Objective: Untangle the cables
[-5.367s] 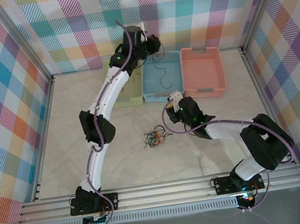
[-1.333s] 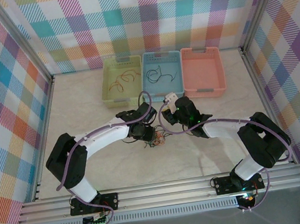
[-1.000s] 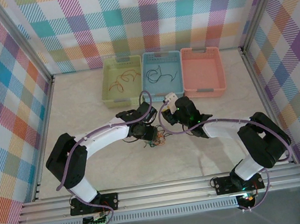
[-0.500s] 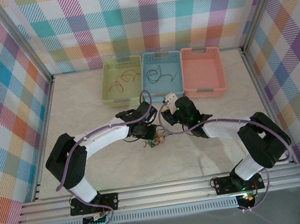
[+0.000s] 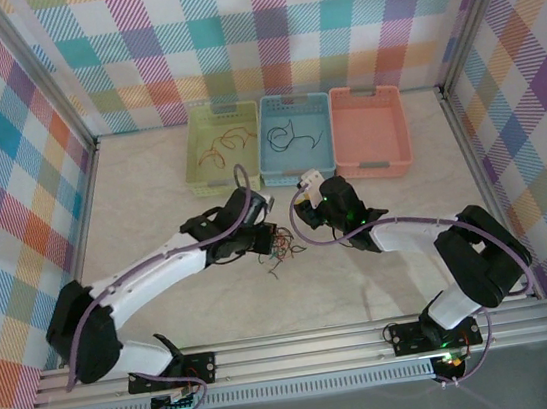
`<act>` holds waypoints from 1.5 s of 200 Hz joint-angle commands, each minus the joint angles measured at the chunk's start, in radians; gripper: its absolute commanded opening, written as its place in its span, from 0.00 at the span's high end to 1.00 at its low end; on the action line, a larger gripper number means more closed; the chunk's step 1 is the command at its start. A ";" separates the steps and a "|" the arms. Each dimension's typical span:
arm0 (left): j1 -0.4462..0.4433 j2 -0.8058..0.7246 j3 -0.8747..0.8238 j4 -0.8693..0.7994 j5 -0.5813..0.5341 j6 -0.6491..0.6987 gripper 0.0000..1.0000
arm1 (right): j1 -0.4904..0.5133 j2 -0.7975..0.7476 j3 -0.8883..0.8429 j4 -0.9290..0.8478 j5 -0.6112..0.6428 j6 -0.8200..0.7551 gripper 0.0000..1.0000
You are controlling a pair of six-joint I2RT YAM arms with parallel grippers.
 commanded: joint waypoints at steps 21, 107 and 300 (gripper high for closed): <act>-0.015 -0.059 -0.035 0.090 0.036 -0.018 0.84 | -0.003 -0.047 -0.035 0.082 -0.111 -0.015 0.66; 0.005 -0.166 -0.088 0.092 -0.148 -0.088 0.39 | 0.000 -0.030 -0.024 0.089 -0.254 -0.038 0.65; 0.088 -0.262 -0.155 0.114 -0.165 -0.158 0.38 | 0.207 0.142 0.127 -0.109 -0.320 -0.416 0.61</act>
